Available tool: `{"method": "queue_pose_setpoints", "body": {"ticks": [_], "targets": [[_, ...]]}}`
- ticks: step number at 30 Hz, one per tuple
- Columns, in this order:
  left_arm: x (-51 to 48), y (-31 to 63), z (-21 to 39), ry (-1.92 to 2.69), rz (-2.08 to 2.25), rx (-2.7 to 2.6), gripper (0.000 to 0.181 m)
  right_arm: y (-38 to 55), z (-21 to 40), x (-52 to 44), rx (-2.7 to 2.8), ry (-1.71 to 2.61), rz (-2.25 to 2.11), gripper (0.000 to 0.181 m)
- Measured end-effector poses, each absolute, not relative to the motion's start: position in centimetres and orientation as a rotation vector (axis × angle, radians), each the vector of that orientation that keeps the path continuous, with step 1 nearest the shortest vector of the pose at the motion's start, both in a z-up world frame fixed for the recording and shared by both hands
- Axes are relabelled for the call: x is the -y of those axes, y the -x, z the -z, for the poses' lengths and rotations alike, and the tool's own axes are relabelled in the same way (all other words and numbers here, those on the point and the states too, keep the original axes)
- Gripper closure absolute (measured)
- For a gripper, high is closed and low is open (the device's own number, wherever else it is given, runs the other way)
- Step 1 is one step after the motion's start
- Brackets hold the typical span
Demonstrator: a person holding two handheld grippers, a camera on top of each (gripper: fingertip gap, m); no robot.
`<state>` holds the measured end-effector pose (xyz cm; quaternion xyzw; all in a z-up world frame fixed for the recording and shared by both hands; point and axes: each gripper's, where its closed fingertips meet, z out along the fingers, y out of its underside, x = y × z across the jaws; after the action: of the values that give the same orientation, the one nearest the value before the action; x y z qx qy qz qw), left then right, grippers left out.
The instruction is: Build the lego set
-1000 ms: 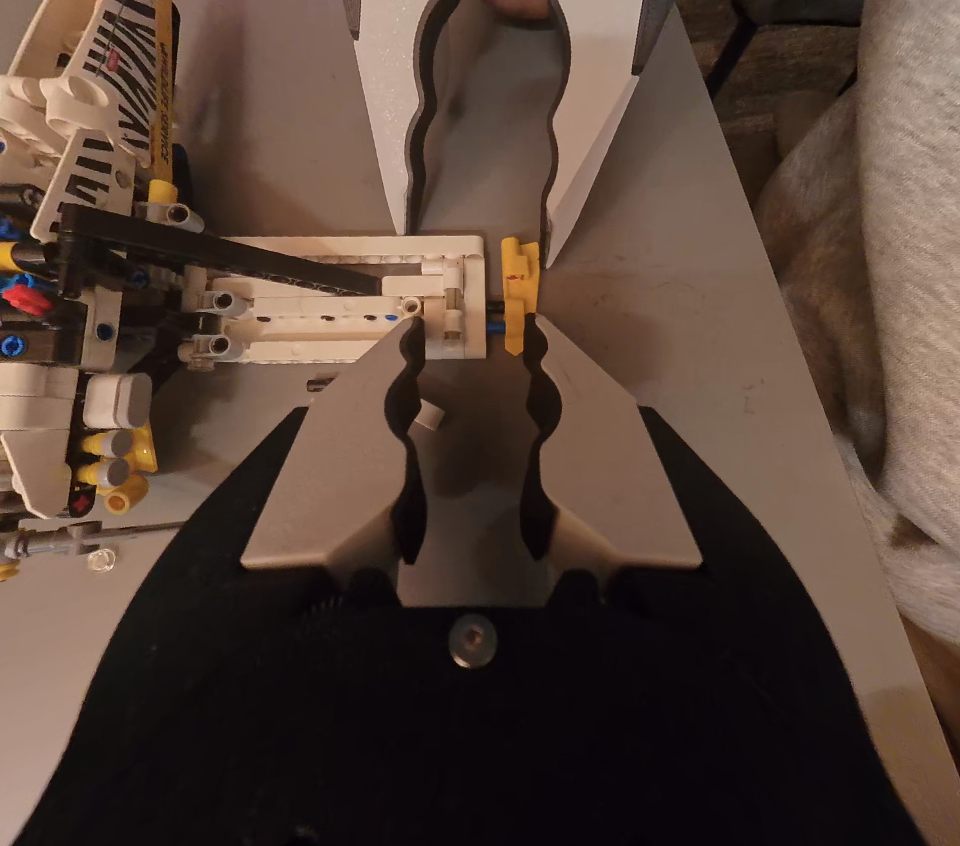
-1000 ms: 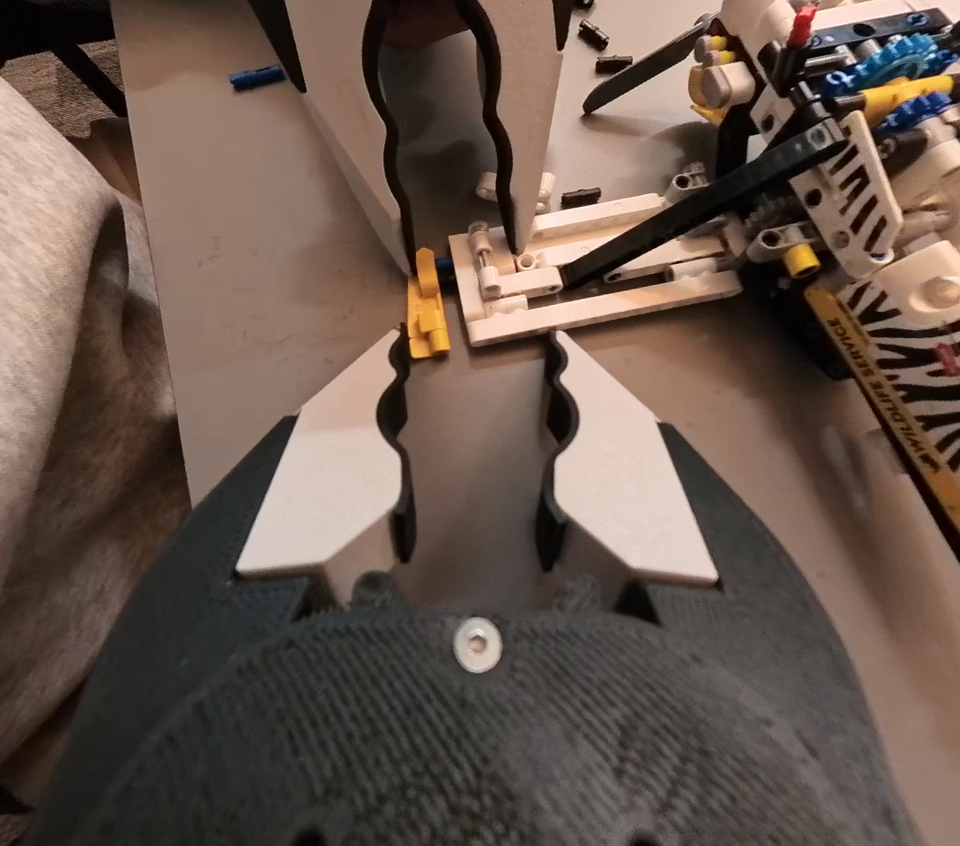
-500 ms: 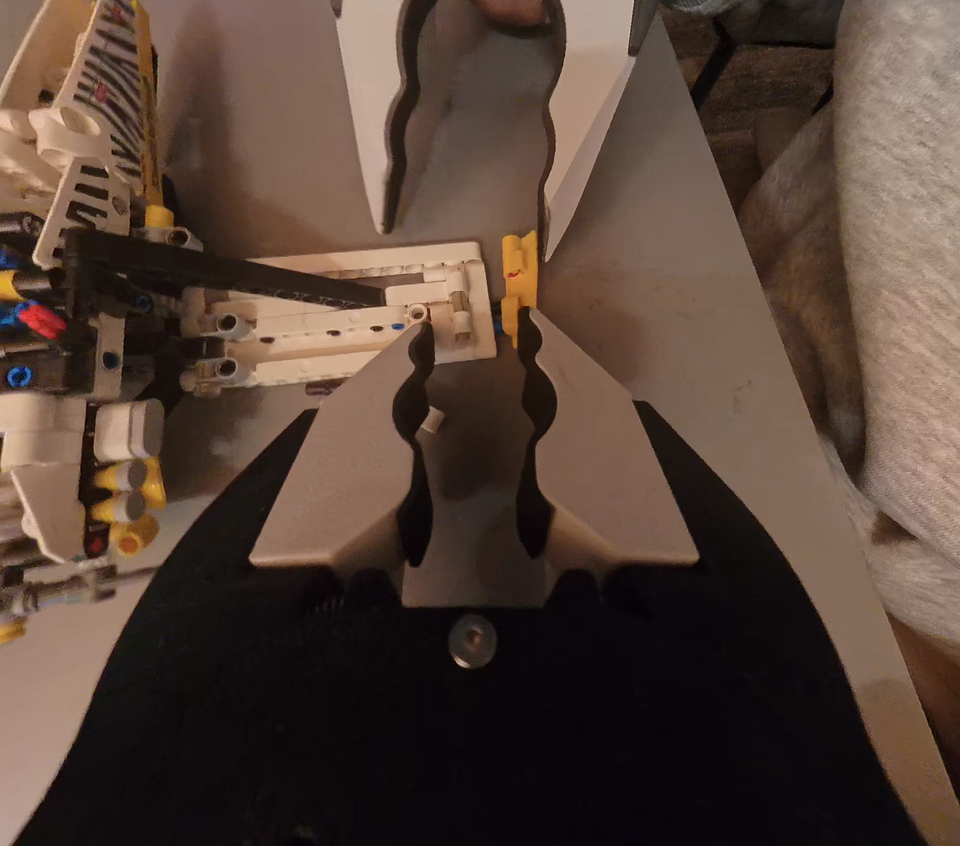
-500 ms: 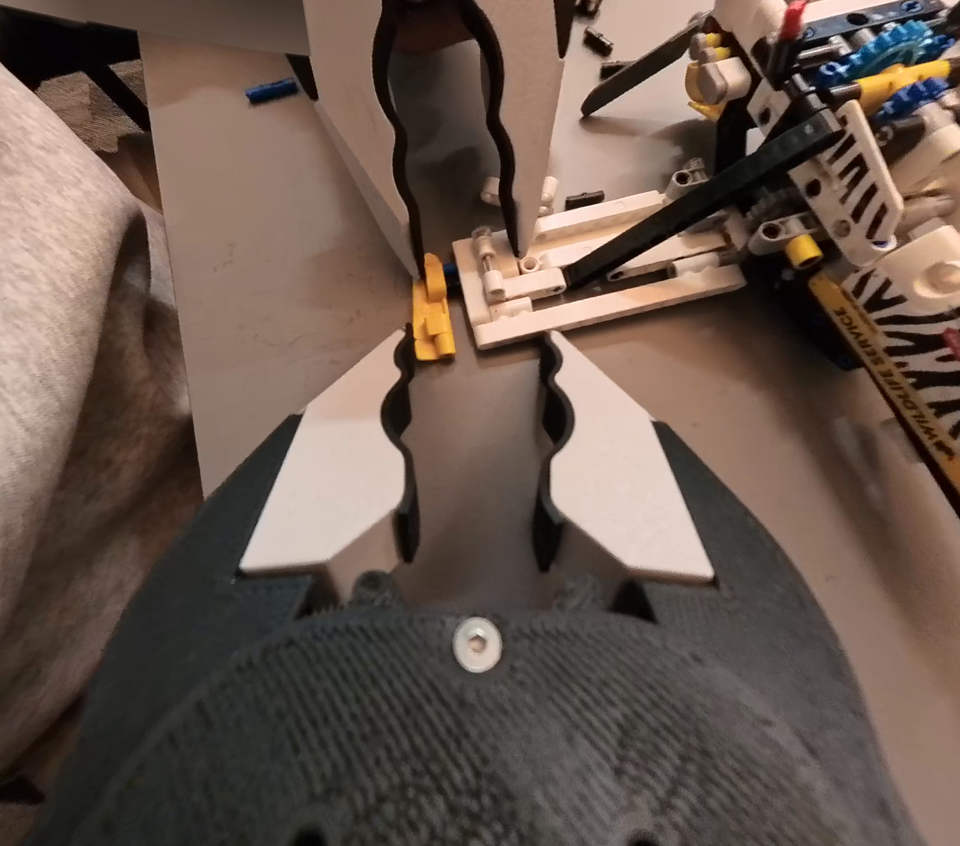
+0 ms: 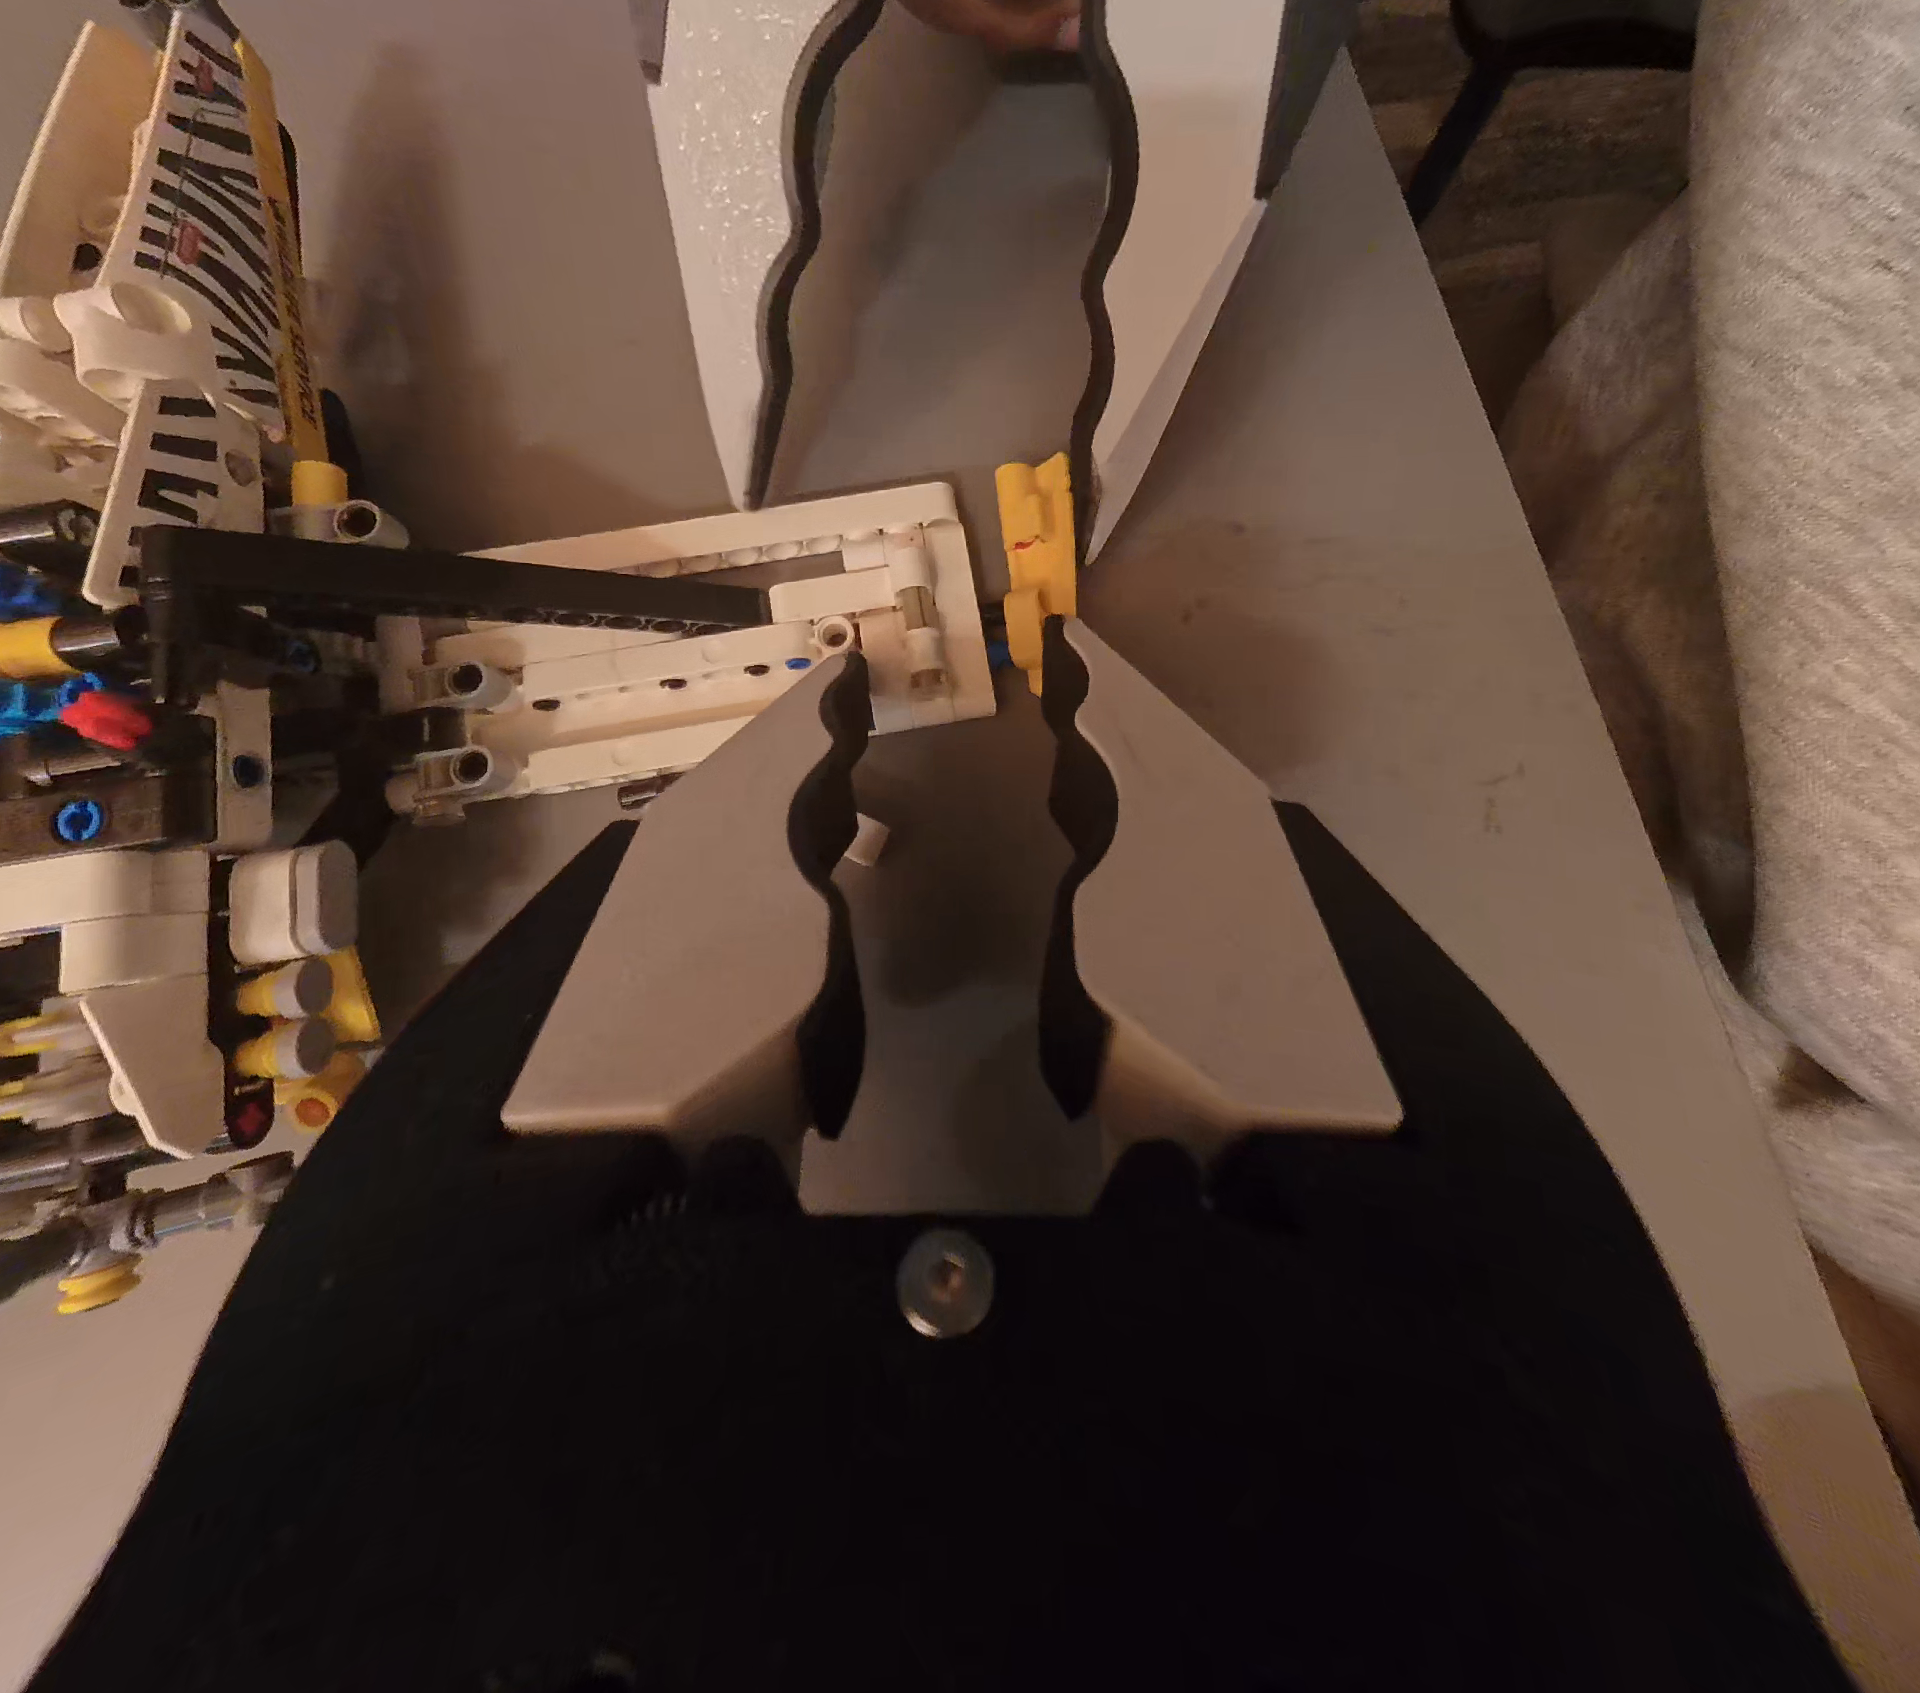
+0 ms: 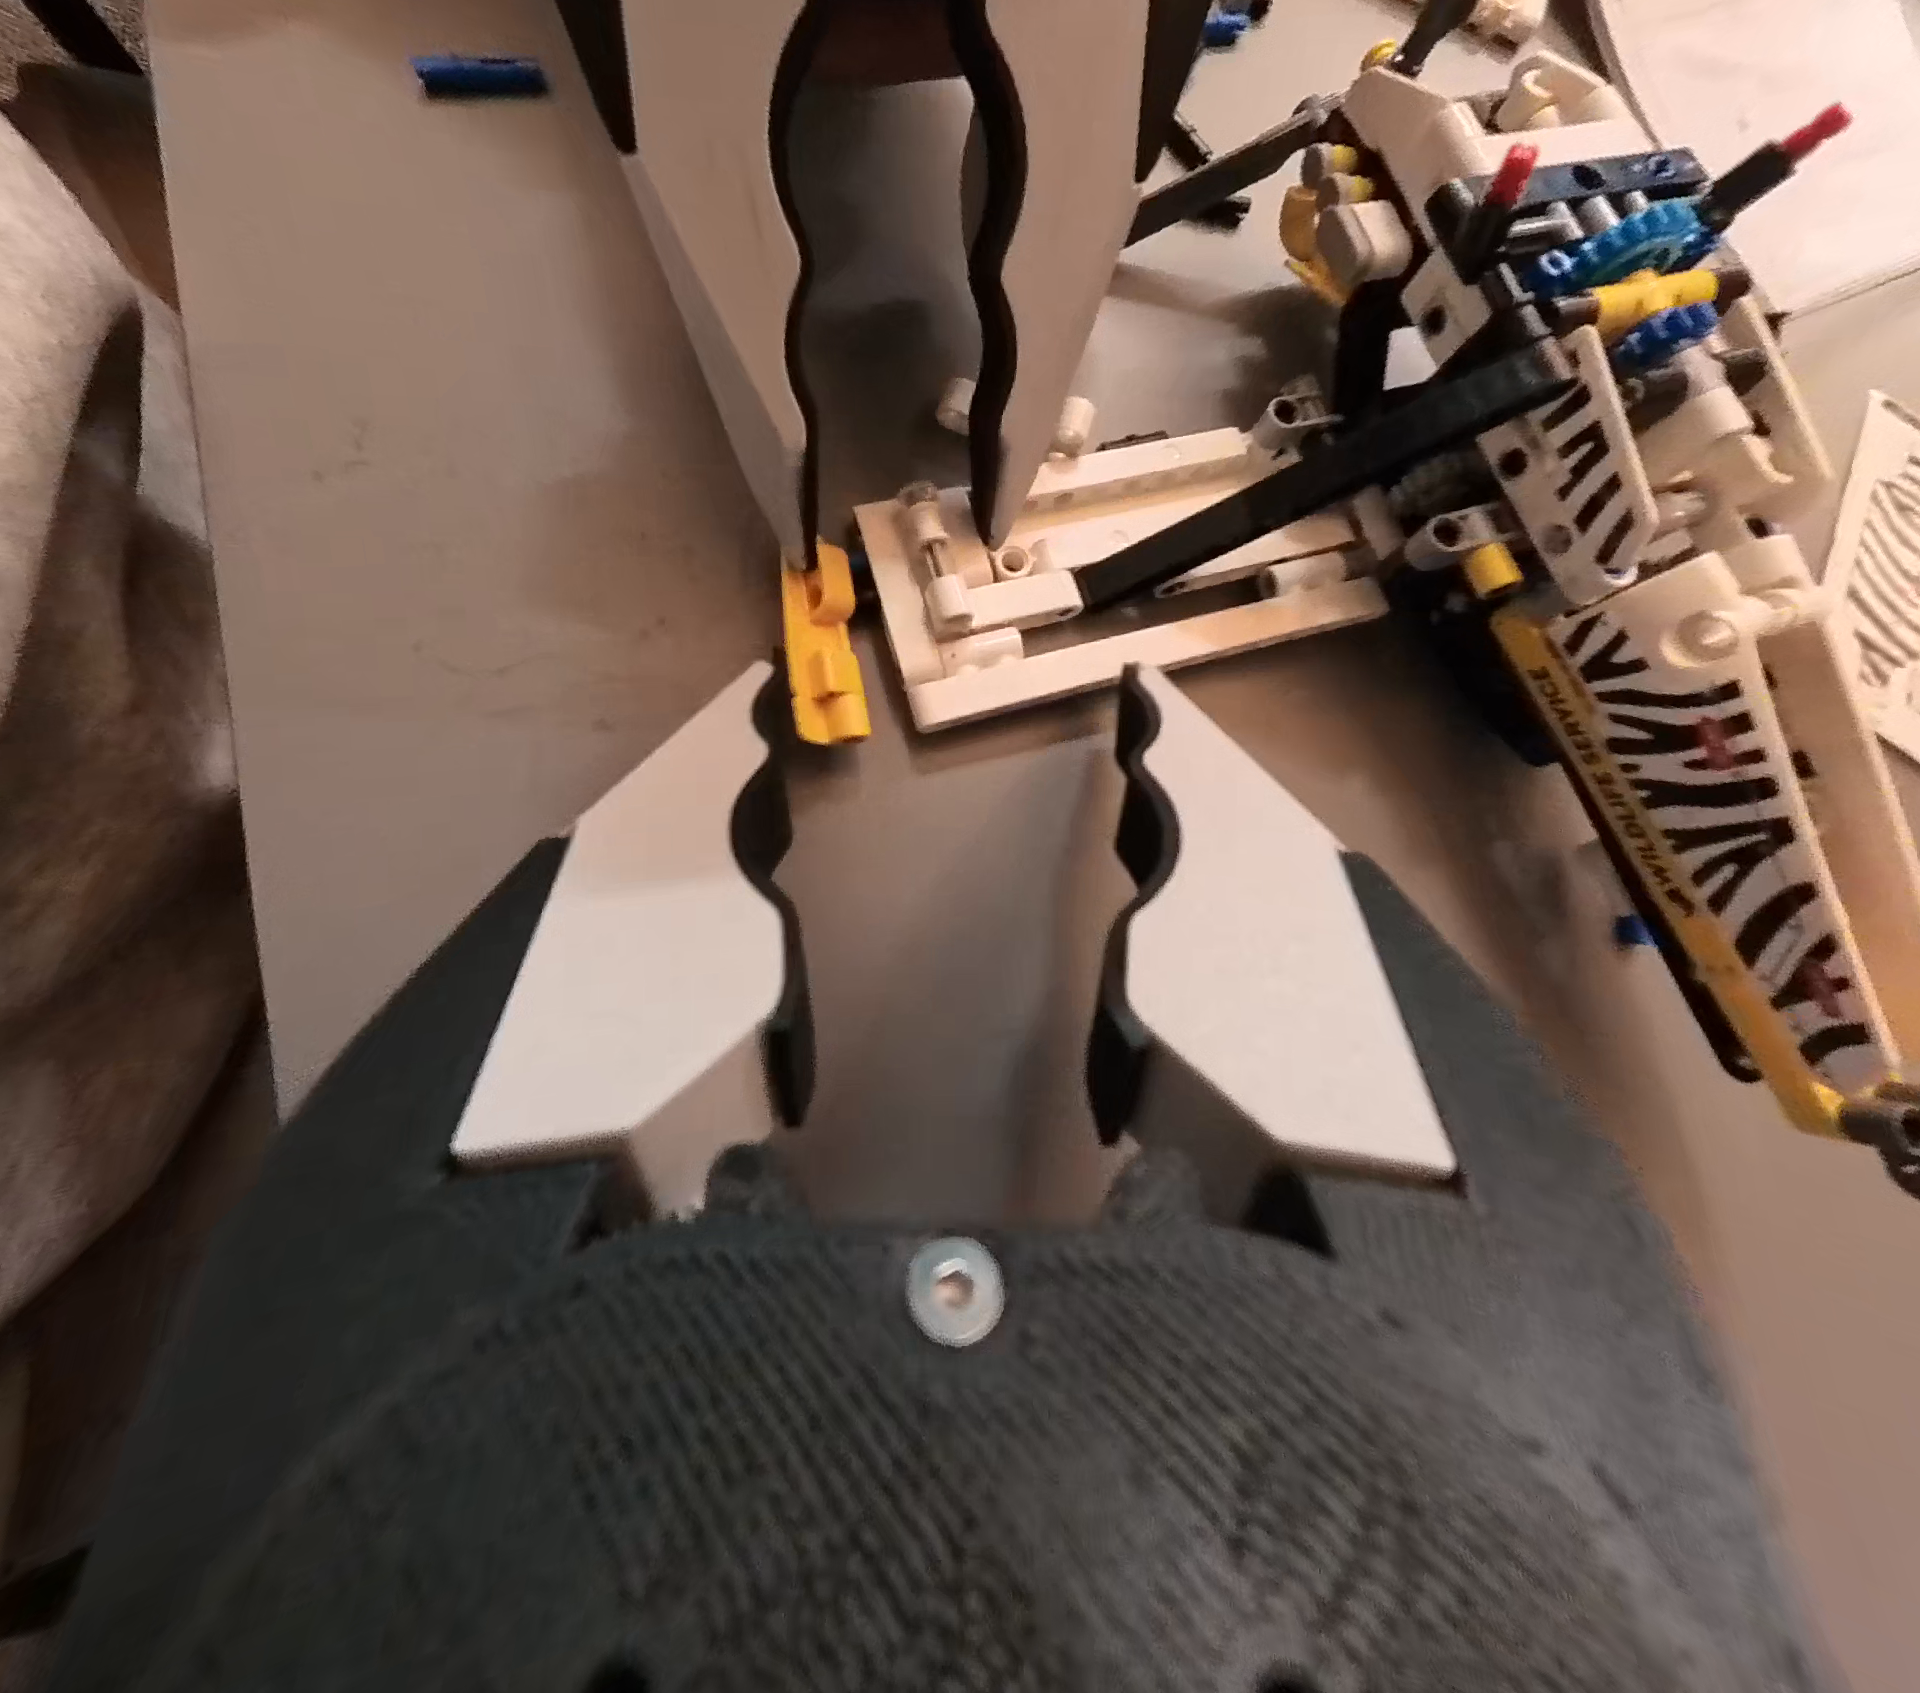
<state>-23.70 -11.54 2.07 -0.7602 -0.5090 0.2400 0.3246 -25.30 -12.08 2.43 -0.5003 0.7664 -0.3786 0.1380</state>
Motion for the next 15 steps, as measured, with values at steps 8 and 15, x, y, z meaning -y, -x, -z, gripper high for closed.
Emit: {"method": "queue_pose_setpoints", "body": {"ticks": [8,15], "targets": [[11.52,23.68,-2.01,2.006,-0.641,1.332,0.145,25.39,-2.15,11.96,-2.217,1.368,1.013,0.119],[11.46,23.63,-2.0,2.006,-0.629,1.329,0.144,25.42,-1.87,11.55,-2.225,1.316,0.942,0.125]]}}
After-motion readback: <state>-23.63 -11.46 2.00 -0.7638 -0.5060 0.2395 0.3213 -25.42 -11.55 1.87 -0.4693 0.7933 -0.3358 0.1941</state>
